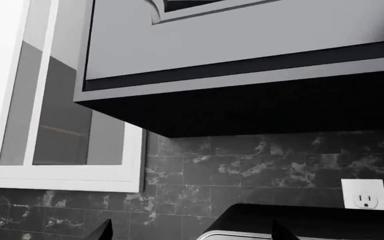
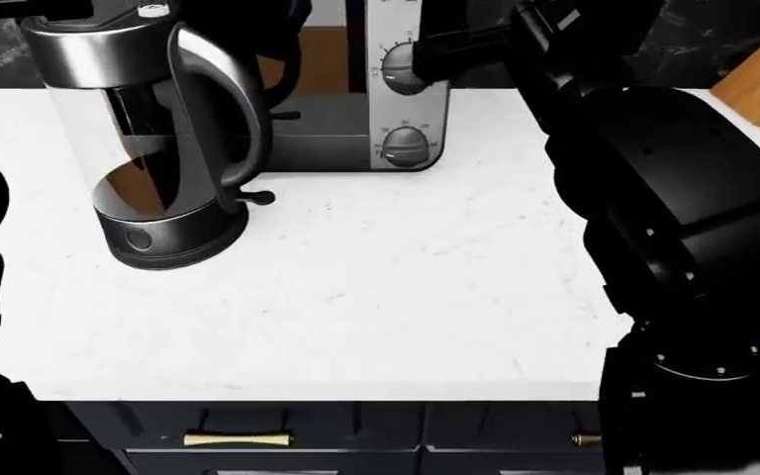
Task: Press down the lever to turn on the electric kettle.
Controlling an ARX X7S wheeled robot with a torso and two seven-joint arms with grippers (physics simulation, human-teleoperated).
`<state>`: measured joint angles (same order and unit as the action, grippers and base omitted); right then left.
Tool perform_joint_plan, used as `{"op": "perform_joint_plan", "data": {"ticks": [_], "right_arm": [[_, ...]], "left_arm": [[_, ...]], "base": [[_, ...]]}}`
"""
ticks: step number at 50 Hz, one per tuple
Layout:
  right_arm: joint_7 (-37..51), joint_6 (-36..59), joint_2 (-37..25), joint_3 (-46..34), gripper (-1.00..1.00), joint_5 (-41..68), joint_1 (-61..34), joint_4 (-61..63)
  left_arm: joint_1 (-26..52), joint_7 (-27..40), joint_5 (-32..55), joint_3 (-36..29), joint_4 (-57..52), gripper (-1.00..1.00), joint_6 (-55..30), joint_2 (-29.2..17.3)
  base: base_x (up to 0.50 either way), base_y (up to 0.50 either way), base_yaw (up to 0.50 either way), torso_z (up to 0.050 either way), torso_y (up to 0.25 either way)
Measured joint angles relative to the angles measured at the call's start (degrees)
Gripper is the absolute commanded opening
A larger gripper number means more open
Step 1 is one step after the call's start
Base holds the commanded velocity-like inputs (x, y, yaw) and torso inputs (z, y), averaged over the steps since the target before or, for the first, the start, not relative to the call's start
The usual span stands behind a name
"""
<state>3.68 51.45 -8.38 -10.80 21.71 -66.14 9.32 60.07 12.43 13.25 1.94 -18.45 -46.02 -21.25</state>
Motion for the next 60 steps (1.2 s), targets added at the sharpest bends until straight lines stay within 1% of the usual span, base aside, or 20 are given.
{"op": "perform_joint_plan", "data": {"ticks": [14, 60], "right_arm": [[0.3, -0.6, -0.5, -0.6, 1.00, 0.2, 0.1, -0.1], [1.1, -1.6, -1.6, -2.1, 1.00, 1.5, 0.2, 0.1]], "left_arm": [[-0.1, 0.2, 0.2, -0.1, -0.3, 1.00, 0.0, -0.1], [-0.9, 0.7, 1.1, 0.0, -1.0, 1.00, -0.2, -0.4]], "base": [[0.03, 0.01, 0.00, 0.000, 0.000], [0.00, 0.09, 0.00, 0.000, 0.000]]}}
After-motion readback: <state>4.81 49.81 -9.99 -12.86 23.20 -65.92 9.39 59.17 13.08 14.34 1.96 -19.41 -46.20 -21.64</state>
